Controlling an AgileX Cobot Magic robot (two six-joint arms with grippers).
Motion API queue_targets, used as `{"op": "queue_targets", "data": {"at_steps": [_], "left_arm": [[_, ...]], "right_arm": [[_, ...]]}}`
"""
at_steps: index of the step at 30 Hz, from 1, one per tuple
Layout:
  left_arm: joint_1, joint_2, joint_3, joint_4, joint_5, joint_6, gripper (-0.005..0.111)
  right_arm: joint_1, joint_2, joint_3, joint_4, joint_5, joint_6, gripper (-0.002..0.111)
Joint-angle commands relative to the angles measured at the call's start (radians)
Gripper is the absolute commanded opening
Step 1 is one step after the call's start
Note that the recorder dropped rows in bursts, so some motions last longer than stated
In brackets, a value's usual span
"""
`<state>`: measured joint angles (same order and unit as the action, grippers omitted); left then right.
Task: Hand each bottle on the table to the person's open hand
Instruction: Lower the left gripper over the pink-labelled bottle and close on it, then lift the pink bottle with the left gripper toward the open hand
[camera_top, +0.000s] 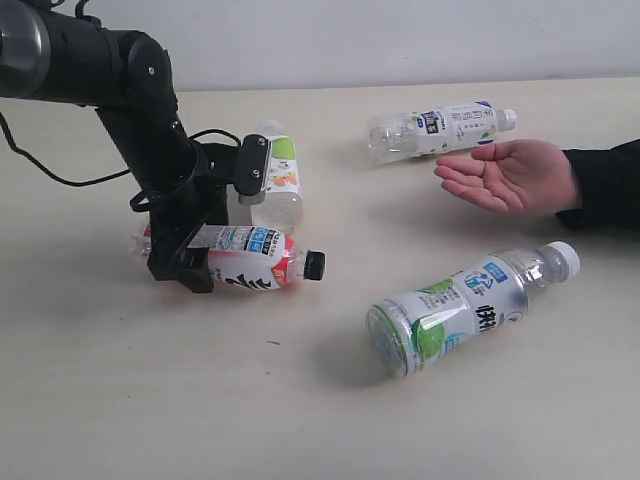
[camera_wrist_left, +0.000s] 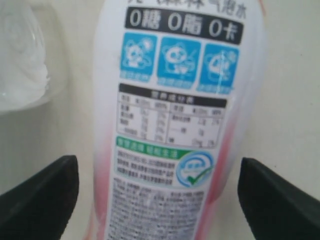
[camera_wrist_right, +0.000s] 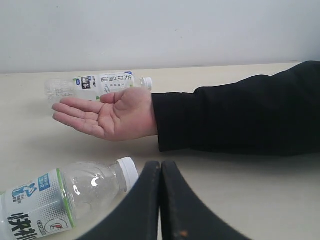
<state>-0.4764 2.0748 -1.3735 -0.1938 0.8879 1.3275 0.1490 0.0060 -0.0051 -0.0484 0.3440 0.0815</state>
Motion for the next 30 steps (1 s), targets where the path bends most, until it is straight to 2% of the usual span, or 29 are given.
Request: {"op": "queue_targets", "data": {"at_steps": [1,8,13,16,20,30], "left_arm": [[-0.005,-0.004,0.003,0.003,-0.005,-0.001,0.083],[-0.005,-0.004,0.003,0.082,-0.017,-0.001,0.082],[-0.008,-0.004,0.003,0.084,-0.031,-0.020,0.082],[-0.012,-0.004,0.003,0.082,-0.033,-0.023,0.078],[-0.013,-0.004,0.003,0.080,-0.033,-0.023,0.062],[-0.013,-0.004,0.003,0.080,0.011,-0.023,0.013]], "right_arm": [[-0.006,-0.006,0.005,-0.002,-0.007,0.000,0.001],[-0.006,-0.006,0.005,-0.002,-0.006,0.000,0.001],[-0.006,-0.006,0.005,-0.002,-0.006,0.000,0.001],[-0.006,-0.006,0.005,-0.002,-0.006,0.000,0.001],[-0.006,-0.006,0.005,-0.002,-0.006,0.000,0.001],[-0.006,-0.006,0.005,-0.002,-0.006,0.000,0.001]]}}
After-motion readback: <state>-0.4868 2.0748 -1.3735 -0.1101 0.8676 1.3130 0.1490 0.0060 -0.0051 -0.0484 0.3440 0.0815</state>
